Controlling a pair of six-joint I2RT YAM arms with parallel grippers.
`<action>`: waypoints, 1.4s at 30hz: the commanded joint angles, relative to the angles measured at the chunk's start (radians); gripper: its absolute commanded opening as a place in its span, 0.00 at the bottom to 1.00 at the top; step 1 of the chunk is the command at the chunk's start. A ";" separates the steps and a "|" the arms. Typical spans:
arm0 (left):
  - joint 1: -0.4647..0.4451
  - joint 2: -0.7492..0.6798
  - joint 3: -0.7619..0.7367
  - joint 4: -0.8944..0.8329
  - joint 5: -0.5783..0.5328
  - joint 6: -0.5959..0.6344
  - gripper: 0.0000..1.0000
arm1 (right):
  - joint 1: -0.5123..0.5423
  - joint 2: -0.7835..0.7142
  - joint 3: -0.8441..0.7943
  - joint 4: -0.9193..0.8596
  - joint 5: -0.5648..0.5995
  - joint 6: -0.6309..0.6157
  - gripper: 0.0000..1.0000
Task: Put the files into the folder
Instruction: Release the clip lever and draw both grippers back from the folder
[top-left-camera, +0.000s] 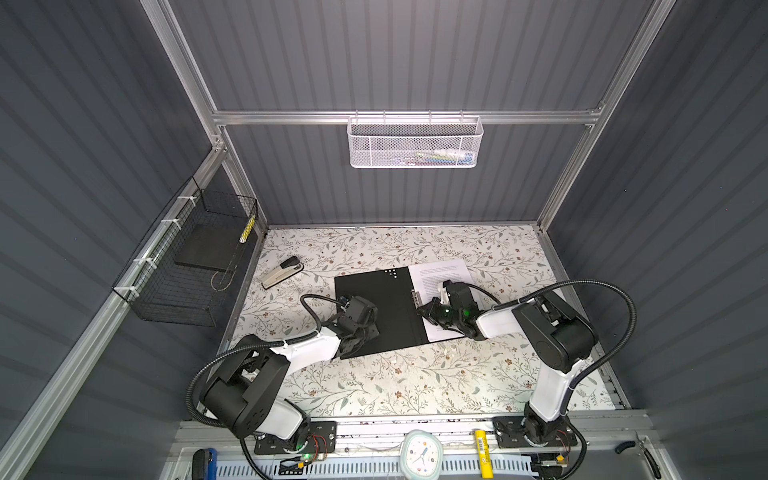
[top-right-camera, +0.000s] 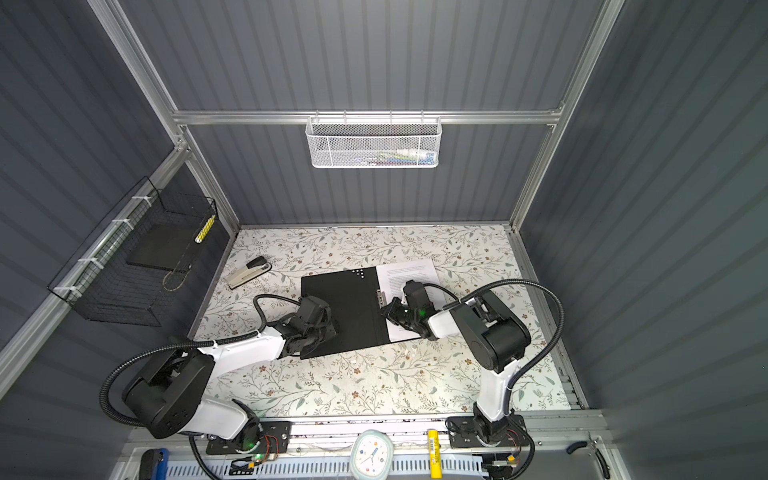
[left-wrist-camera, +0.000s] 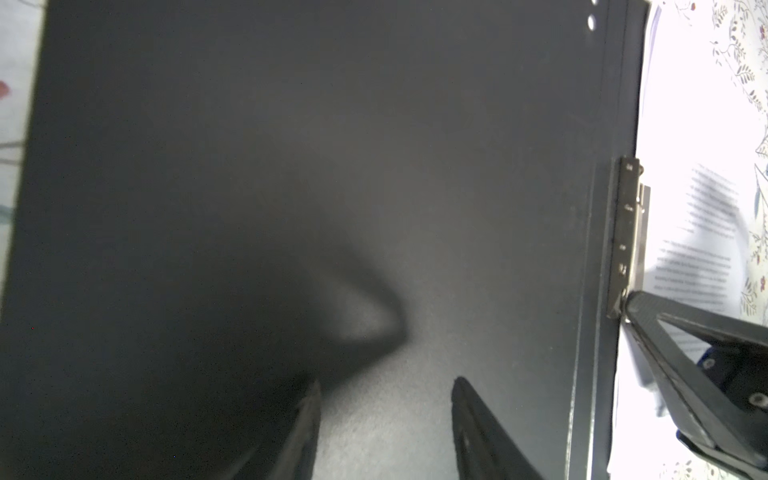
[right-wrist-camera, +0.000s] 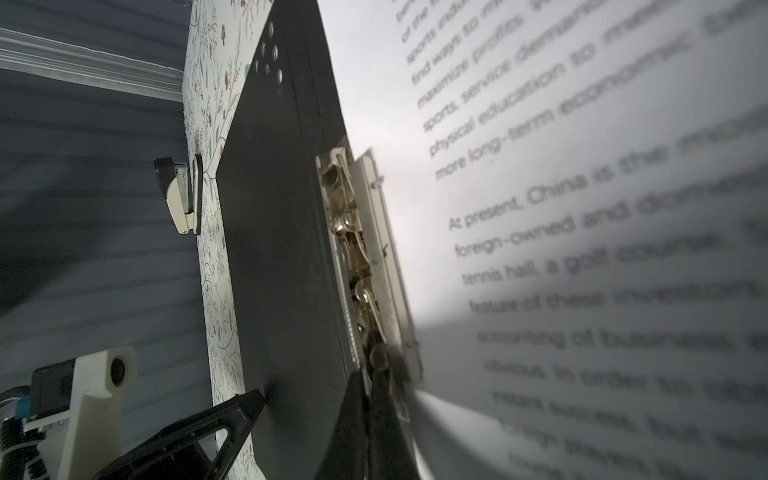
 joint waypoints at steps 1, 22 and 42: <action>0.011 0.116 -0.083 -0.300 0.025 -0.011 0.53 | -0.009 0.134 -0.085 -0.449 0.178 0.005 0.00; 0.012 -0.060 0.091 -0.340 0.132 0.220 0.78 | 0.033 -0.190 -0.002 -0.479 -0.007 -0.103 0.52; 0.315 -0.333 0.020 -0.347 0.194 0.389 1.00 | -0.365 -0.563 -0.038 -0.809 0.174 -0.375 0.99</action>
